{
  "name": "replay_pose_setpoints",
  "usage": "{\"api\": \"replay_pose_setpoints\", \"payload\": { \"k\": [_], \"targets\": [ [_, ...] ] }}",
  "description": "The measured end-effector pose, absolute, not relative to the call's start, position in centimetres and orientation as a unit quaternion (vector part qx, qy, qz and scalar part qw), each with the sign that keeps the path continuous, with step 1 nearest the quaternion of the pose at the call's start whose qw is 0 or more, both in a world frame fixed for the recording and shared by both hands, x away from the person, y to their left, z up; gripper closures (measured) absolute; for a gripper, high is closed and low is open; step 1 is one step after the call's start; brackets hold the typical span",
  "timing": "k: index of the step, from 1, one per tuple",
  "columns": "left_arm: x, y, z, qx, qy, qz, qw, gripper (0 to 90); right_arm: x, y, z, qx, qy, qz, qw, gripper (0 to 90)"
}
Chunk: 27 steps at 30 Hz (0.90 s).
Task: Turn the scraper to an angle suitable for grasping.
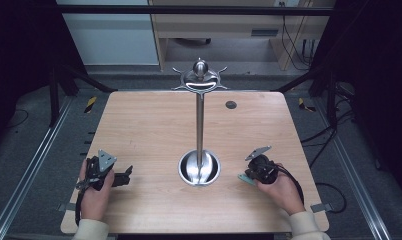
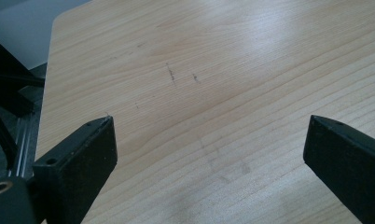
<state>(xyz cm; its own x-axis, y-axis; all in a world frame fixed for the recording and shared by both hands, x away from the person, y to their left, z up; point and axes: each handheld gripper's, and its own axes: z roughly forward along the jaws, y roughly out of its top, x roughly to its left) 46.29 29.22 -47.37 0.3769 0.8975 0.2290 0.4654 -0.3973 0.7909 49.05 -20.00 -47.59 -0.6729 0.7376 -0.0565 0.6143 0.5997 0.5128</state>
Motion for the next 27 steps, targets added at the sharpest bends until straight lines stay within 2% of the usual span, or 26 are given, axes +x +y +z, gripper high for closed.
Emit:
{"api": "replay_pose_setpoints", "payload": {
  "k": [9,13,19,27],
  "targets": [
    [46.1,29.4,-47.5,0.764,0.449,0.338,0.318,2.6,48.7,-19.8,-46.1,0.361,0.894,0.229,0.132,88.9],
    [46.1,29.3,-47.5,0.765,0.447,0.338,0.316,2.6,48.9,-19.7,-45.2,0.349,0.904,0.213,0.125,85.8],
    [46.1,29.4,-47.5,0.763,0.449,0.338,0.319,2.5,49.1,-19.1,-44.4,0.322,0.924,0.175,0.11,76.2],
    [46.1,29.4,-47.4,0.764,0.448,0.338,0.319,2.5,49.8,-19.1,-44.8,0.302,0.94,0.133,0.081,72.6]
  ]
}}
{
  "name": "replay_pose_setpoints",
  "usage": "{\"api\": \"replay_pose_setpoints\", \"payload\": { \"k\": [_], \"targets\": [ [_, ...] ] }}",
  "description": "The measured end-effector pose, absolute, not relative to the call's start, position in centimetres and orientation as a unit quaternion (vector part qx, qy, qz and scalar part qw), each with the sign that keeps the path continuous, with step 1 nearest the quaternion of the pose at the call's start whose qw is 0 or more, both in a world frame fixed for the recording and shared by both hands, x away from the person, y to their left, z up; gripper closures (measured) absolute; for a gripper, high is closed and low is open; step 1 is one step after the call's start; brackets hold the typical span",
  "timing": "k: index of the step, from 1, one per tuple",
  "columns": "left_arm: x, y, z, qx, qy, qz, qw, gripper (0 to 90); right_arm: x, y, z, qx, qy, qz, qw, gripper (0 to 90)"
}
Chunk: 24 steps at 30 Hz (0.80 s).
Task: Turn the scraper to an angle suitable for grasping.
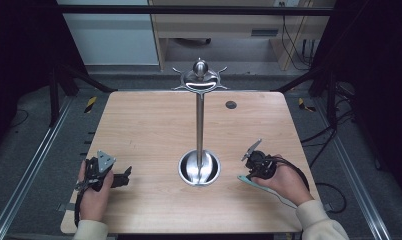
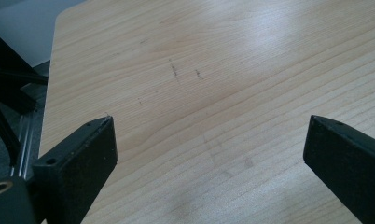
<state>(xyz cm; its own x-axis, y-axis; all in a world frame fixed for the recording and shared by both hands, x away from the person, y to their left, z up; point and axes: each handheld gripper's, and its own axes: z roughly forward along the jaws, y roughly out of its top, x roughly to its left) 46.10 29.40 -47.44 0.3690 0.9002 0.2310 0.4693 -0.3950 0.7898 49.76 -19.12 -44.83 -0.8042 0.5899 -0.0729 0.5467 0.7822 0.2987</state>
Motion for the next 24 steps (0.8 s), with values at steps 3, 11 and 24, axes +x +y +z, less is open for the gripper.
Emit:
{"api": "replay_pose_setpoints", "payload": {
  "k": [3,11,24],
  "targets": [
    [46.1,29.4,-47.5,0.764,0.448,0.337,0.318,2.6,50.0,-19.1,-45.1,0.3,0.943,0.125,0.074,71.8],
    [46.2,29.3,-47.5,0.765,0.447,0.337,0.317,2.6,50.2,-18.5,-45.9,0.293,0.948,0.108,0.053,70.1],
    [46.3,29.3,-47.5,0.766,0.447,0.336,0.318,2.6,50.7,-17.9,-46.1,0.285,0.954,0.087,0.036,70.3]
  ]
}}
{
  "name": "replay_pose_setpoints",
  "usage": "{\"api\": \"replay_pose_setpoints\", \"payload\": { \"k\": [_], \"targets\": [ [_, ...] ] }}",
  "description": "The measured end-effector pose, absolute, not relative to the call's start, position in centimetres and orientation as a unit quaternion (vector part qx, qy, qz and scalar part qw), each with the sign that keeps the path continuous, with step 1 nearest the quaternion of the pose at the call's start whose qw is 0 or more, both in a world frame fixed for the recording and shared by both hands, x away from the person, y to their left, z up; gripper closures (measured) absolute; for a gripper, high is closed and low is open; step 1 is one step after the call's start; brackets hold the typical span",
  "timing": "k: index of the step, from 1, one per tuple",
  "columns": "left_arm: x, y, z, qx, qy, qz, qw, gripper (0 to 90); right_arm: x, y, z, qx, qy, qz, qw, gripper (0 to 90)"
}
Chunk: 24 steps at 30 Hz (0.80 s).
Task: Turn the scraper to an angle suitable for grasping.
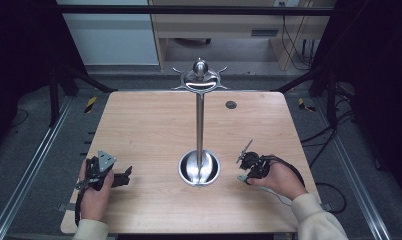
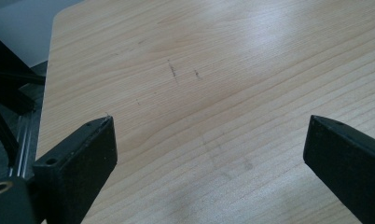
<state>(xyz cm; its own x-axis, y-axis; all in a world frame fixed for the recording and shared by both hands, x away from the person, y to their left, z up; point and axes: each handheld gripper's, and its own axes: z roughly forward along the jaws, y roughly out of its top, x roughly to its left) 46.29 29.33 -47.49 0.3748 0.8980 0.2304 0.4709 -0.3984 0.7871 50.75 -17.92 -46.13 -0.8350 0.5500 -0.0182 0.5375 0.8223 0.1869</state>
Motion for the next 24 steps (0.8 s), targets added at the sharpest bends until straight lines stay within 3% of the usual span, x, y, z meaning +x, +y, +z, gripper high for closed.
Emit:
{"api": "replay_pose_setpoints", "payload": {
  "k": [24],
  "targets": [
    [46.33,29.25,-47.51,0.767,0.445,0.337,0.317,2.6,51.25,-17.97,-46.53,0.284,0.956,0.073,0.017,72.0]
  ]
}}
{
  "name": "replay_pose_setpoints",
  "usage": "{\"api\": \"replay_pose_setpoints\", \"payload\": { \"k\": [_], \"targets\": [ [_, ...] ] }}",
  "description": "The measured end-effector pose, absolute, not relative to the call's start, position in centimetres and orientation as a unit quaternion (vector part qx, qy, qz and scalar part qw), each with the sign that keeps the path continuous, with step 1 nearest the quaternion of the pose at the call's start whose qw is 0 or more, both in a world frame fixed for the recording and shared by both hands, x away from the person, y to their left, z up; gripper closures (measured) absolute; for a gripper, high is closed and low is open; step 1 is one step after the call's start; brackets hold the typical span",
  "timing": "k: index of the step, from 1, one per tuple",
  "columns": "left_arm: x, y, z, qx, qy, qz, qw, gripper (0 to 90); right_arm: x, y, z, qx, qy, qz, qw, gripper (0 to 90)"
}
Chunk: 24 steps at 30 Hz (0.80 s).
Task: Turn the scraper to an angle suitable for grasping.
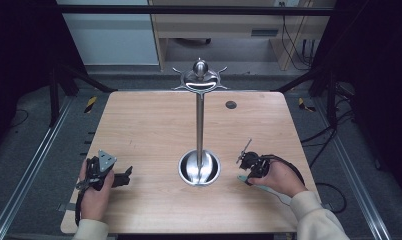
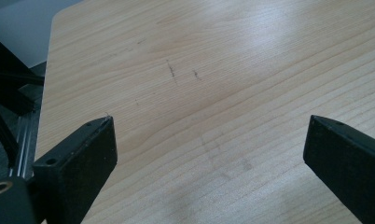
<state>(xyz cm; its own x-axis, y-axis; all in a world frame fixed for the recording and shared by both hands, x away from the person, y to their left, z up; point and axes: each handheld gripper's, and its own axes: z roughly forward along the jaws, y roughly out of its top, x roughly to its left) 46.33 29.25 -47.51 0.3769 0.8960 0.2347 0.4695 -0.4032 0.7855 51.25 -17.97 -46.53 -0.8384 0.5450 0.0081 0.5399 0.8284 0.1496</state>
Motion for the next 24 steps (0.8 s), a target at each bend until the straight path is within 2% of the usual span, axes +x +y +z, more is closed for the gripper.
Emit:
{"api": "replay_pose_setpoints", "payload": {
  "k": [8,17,24],
  "targets": [
    [46.3,29.2,-47.5,0.767,0.445,0.336,0.317,2.6,51.4,-18.0,-46.6,0.279,0.957,0.073,0.013,72.4],
    [46.3,29.2,-47.6,0.768,0.444,0.335,0.316,2.6,51.0,-17.9,-46.6,0.267,0.96,0.078,0.031,74.4],
    [46.3,29.2,-47.6,0.768,0.444,0.335,0.316,2.6,50.9,-18.6,-45.2,0.266,0.957,0.105,0.044,74.5]
  ]
}}
